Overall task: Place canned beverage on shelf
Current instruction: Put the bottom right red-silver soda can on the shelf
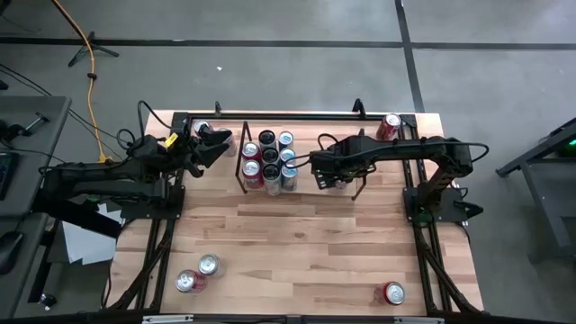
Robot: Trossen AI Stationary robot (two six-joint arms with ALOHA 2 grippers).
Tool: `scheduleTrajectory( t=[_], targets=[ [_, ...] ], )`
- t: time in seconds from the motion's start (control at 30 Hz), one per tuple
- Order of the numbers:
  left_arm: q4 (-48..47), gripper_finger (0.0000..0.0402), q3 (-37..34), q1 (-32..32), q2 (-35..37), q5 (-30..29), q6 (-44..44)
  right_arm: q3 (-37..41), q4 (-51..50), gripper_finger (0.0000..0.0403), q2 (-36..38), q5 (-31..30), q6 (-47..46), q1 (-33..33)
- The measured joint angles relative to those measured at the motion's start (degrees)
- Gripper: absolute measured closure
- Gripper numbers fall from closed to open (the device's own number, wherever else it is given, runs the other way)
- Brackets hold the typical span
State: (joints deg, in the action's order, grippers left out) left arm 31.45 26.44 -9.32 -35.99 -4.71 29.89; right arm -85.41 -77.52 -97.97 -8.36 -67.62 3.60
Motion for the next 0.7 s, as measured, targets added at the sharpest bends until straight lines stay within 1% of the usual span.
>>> scheduleTrajectory(
  t=[0.07,0.17,0.3,0.43,0.57,0.7],
  targets=[
    [0.0,0.0140,0.0,0.0,0.0,0.0,0.0,-0.1,0.8,0.0118,0.2,-0.2,1.6,-0.3],
    [0.0,0.0140,0.0,0.0,0.0,0.0,0.0,-2.5,1.7,0.0118,-0.4,-0.9,5.2,-0.1],
    [0.0,0.0140,0.0,0.0,0.0,0.0,0.0,-7.1,2.7,0.0118,-0.2,-0.9,11.3,1.6],
    [0.0,0.0140,0.0,0.0,0.0,0.0,0.0,-9.0,4.6,0.0118,-0.2,-1.2,17.0,3.3],
    [0.0,0.0140,0.0,0.0,0.0,0.0,0.0,-10.2,4.5,0.0118,-0.8,1.1,23.0,4.7],
    [0.1,0.0140,0.0,0.0,0.0,-0.4,0.5,-14.8,3.3,0.0118,-3.8,1.8,30.1,4.8]
  ],
)
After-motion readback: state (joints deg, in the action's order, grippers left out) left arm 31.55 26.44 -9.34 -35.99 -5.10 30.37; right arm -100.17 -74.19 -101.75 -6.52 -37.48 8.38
